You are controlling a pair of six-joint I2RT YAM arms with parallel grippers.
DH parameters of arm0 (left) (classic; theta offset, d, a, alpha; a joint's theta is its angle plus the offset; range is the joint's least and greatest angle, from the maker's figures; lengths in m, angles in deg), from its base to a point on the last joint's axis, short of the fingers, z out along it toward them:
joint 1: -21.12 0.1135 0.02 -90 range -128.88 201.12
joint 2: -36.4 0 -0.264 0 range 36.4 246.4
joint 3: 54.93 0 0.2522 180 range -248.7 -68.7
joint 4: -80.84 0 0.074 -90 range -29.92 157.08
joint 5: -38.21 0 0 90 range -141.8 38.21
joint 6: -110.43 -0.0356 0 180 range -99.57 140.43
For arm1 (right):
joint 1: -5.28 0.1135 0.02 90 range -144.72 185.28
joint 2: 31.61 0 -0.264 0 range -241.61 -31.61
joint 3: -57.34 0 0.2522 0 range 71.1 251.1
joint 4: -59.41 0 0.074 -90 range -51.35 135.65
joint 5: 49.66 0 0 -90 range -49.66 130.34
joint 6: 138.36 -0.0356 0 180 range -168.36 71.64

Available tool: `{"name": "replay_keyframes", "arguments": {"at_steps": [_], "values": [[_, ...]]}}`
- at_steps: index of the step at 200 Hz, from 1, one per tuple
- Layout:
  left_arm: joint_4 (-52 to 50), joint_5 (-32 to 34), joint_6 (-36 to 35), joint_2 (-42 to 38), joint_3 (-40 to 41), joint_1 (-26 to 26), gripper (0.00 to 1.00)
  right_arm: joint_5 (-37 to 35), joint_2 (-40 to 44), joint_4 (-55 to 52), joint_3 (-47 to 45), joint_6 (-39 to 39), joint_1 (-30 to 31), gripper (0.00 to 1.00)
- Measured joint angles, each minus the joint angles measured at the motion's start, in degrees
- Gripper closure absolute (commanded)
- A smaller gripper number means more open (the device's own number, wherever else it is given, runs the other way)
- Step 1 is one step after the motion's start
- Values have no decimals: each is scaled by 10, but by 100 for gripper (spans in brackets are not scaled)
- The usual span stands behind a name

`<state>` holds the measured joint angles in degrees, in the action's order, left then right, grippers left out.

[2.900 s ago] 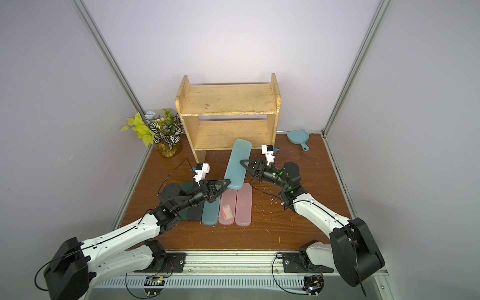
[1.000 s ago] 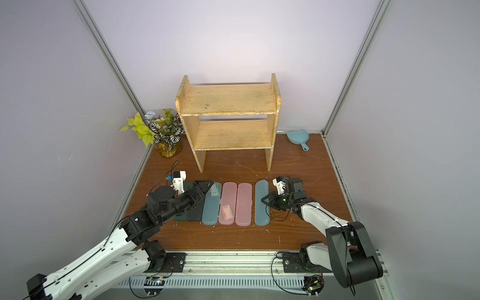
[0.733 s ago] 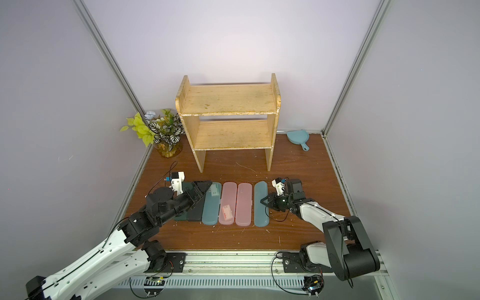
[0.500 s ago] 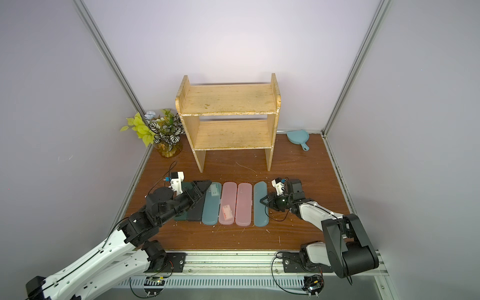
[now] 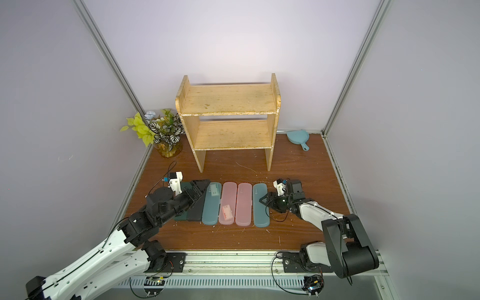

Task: Remove the pencil cases from the shelf
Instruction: Place the pencil case at the center of the board.

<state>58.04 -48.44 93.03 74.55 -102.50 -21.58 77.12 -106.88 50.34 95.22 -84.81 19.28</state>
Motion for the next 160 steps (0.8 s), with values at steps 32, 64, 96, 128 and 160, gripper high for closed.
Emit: {"name": "replay_keyframes", "arguments": {"at_steps": [32,64,96,128,160], "values": [[-7,16,-2,7,0,0,0,-8,19,-24,0,0,0,35],[-7,23,-3,16,0,0,0,-18,46,-39,0,-2,0,31],[-20,46,-26,21,-8,3,0,-39,69,-68,4,7,0,19],[-57,112,-125,45,-64,4,0,-75,108,-98,27,43,0,1],[-45,196,-281,66,-93,19,0,-126,202,-94,32,88,0,1]]}}
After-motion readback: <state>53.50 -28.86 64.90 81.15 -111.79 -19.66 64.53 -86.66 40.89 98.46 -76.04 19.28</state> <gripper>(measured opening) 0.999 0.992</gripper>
